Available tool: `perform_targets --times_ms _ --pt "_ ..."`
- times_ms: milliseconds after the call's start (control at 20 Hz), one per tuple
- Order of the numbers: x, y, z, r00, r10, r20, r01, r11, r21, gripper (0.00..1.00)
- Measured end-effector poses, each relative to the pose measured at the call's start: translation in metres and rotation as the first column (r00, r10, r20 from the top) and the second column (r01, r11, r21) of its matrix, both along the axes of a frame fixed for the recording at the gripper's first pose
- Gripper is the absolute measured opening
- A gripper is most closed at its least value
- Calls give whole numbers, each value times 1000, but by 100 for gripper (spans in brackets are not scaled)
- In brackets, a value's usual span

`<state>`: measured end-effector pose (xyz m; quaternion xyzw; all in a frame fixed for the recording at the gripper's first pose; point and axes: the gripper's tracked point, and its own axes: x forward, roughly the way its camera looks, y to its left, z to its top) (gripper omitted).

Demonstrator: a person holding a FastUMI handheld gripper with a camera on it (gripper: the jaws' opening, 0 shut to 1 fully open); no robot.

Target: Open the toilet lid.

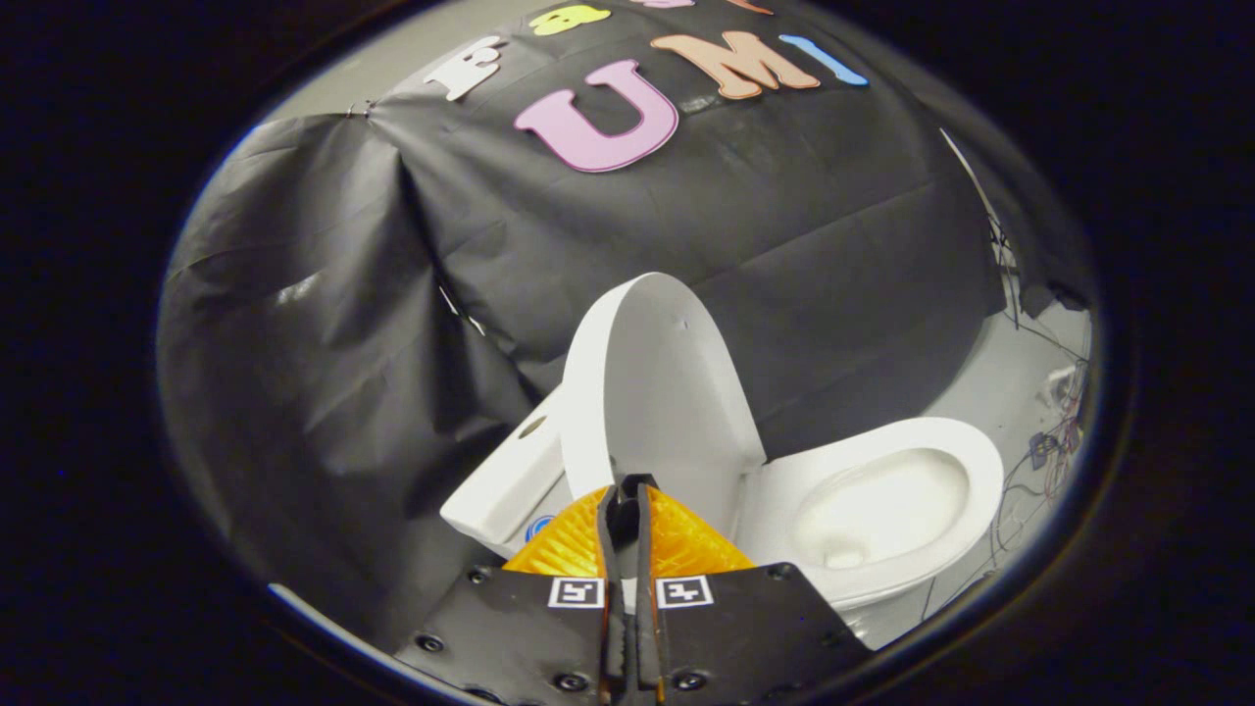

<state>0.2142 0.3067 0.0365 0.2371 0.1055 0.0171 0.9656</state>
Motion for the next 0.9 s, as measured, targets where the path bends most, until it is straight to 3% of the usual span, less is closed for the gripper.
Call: perform_targets --times_ms 800,850,900 --pt "28 57 -1 997 52 53 -50 998 -39 5" --pt "28 58 -5 997 54 53 -52 998 -36 13" --pt "28 59 -3 997 47 63 -45 999 -24 13"
